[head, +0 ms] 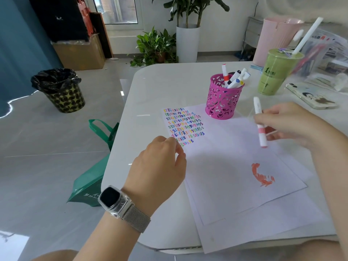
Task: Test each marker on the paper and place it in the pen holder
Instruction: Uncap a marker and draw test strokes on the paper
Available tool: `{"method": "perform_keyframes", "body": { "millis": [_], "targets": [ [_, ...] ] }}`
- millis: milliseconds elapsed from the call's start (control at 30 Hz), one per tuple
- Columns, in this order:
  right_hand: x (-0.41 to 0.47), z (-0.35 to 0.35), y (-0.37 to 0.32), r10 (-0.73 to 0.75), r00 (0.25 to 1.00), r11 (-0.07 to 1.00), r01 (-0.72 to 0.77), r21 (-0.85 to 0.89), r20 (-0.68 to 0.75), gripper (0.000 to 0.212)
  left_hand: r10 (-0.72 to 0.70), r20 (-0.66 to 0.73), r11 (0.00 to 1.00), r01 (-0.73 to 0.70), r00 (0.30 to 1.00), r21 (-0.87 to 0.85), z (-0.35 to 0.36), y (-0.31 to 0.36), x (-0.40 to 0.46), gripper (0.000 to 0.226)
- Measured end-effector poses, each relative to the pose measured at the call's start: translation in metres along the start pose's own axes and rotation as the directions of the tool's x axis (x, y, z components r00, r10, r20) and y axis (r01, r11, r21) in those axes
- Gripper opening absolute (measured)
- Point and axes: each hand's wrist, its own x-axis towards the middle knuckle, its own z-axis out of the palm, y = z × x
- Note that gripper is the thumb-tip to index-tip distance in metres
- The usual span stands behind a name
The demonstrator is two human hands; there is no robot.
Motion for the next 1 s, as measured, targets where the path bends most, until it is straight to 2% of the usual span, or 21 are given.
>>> {"method": "perform_keyframes", "body": {
  "millis": [133, 200, 233, 267, 333, 500, 600, 700, 767, 833, 900, 1000],
  "targets": [
    [-0.034, 0.025, -0.030, -0.158, 0.959, 0.935, 0.069, 0.349, 0.235, 0.012, 0.024, 0.008, 0.983, -0.022, 1.000, -0.180, -0.001, 0.006, 0.000, 0.027],
    [-0.048, 0.043, -0.039, -0.242, 0.915, 0.895, 0.081, 0.439, 0.323, 0.013, 0.037, 0.028, 0.959, -0.028, 0.999, -0.283, -0.003, 0.010, -0.001, 0.028],
    [-0.053, 0.051, -0.043, -0.286, 0.895, 0.878, 0.102, 0.467, 0.341, 0.014, 0.060, 0.020, 0.950, -0.051, 0.998, -0.308, -0.004, 0.012, -0.001, 0.022],
    [-0.057, 0.060, -0.045, -0.324, 0.883, 0.862, 0.129, 0.490, 0.339, 0.015, 0.093, 0.003, 0.944, -0.087, 0.996, -0.319, -0.005, 0.013, -0.001, 0.014],
    [-0.063, 0.073, -0.049, -0.378, 0.881, 0.829, 0.186, 0.527, 0.284, 0.022, 0.142, -0.026, 0.927, -0.142, 0.990, -0.346, -0.006, 0.014, -0.002, 0.031],
    [-0.067, 0.091, -0.051, -0.398, 0.913, 0.760, 0.278, 0.587, 0.083, 0.044, 0.144, 0.073, 0.859, -0.088, 0.987, -0.504, -0.013, 0.020, -0.003, 0.039],
    [-0.071, 0.098, -0.052, -0.319, 0.945, 0.721, 0.198, 0.664, 0.065, 0.045, 0.225, 0.108, 0.928, -0.179, 0.968, -0.328, -0.007, 0.022, -0.008, 0.041],
    [-0.071, 0.098, -0.055, -0.228, 0.970, 0.749, 0.120, 0.652, 0.084, 0.048, 0.259, 0.108, 0.962, -0.246, 0.960, -0.122, 0.002, 0.026, -0.013, 0.033],
    [-0.069, 0.095, -0.056, -0.222, 0.971, 0.790, 0.127, 0.599, 0.087, 0.050, 0.264, 0.032, 0.964, -0.265, 0.964, 0.028, 0.007, 0.023, -0.012, 0.036],
    [-0.069, 0.092, -0.055, -0.233, 0.966, 0.803, 0.128, 0.582, 0.109, 0.054, 0.345, -0.113, 0.925, -0.317, 0.932, 0.208, 0.009, 0.017, -0.008, 0.033],
    [-0.071, 0.088, -0.053, -0.225, 0.962, 0.785, 0.087, 0.613, 0.153, 0.058, 0.314, -0.154, 0.928, -0.269, 0.937, 0.258, 0.006, 0.017, -0.005, 0.035],
    [-0.077, 0.080, -0.052, -0.211, 0.956, 0.727, 0.014, 0.687, 0.203, 0.056, 0.280, -0.216, 0.943, -0.226, 0.935, 0.244, 0.003, 0.019, -0.005, 0.038]
  ]
}}
